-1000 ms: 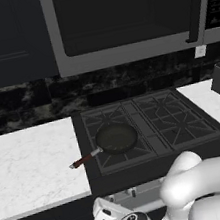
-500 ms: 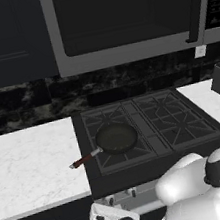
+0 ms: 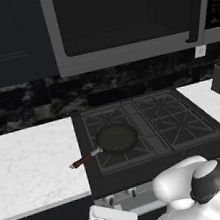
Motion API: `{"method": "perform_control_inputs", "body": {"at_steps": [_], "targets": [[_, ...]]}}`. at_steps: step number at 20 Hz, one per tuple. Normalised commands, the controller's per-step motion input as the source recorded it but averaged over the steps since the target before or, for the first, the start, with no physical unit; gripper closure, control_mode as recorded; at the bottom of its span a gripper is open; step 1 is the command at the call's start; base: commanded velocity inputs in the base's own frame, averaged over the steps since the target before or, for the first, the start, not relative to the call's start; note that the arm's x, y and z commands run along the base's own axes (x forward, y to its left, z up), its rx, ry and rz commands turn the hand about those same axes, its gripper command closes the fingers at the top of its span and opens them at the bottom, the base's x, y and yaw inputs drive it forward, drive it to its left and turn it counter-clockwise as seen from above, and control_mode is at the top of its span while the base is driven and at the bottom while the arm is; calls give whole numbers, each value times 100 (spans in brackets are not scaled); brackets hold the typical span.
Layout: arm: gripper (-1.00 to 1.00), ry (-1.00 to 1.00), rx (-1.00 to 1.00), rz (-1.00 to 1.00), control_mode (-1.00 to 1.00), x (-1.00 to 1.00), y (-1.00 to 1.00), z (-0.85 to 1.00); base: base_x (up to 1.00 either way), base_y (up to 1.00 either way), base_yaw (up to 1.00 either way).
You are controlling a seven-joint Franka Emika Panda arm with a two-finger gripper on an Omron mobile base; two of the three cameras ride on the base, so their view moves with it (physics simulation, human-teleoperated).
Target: Turn off the front left burner of the stove.
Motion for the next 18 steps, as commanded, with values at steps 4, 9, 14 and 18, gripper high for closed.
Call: {"method": "perform_control_inputs", "body": {"at_steps": [4, 9, 14, 18], "targets": [[-100, -5, -4, 0, -100, 17, 0, -4, 0, 0, 0], [-100, -1, -4, 3, -100, 16, 0, -2, 0, 0, 0], [-100, 0, -3, 10, -100, 18, -1, -10, 0, 0, 0], [-100, 0, -6, 17, -100, 14, -8, -16, 0, 0, 0]]}}
